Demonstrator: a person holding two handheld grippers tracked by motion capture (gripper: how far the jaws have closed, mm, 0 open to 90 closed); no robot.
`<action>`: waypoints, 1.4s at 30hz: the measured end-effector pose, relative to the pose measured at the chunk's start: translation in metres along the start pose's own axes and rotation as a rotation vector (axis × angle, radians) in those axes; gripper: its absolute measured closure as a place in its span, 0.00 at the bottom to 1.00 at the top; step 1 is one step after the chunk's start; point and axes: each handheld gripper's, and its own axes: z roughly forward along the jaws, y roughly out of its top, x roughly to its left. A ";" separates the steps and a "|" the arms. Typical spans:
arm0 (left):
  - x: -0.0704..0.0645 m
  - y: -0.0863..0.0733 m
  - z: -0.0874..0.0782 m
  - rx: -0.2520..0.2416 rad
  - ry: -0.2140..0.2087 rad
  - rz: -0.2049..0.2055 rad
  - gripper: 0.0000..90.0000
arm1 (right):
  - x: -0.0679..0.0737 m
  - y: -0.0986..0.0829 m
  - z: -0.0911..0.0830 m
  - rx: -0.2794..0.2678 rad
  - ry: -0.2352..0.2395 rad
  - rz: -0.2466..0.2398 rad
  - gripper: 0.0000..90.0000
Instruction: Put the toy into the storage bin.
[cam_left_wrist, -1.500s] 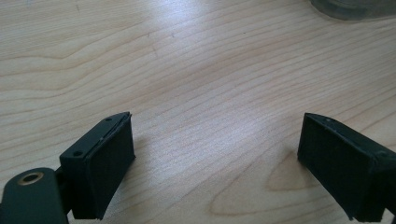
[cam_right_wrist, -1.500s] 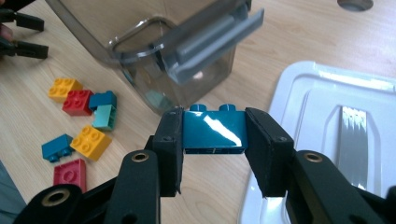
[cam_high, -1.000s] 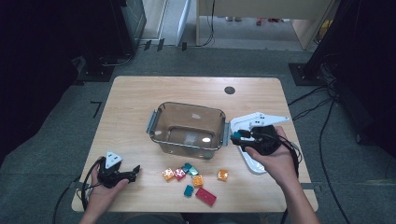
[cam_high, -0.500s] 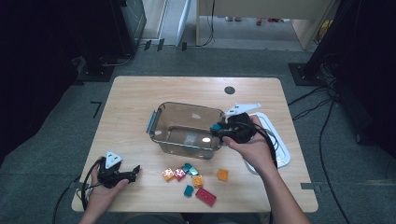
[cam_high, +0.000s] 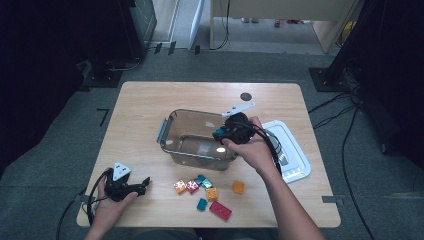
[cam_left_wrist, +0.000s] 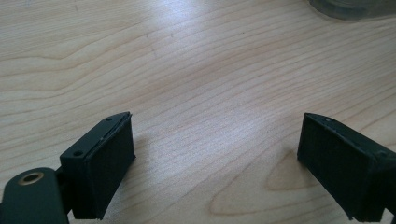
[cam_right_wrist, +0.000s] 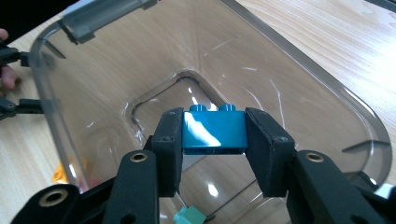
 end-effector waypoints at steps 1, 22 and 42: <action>0.000 0.000 0.000 0.000 0.000 0.000 0.12 | 0.000 0.001 0.002 0.004 0.002 0.002 0.61; 0.000 0.000 0.000 -0.002 -0.003 0.002 0.12 | 0.006 -0.028 -0.036 -0.042 0.025 -0.022 0.03; 0.000 0.000 0.000 0.000 -0.003 0.001 0.12 | 0.007 -0.107 -0.074 -0.095 -0.029 0.013 0.00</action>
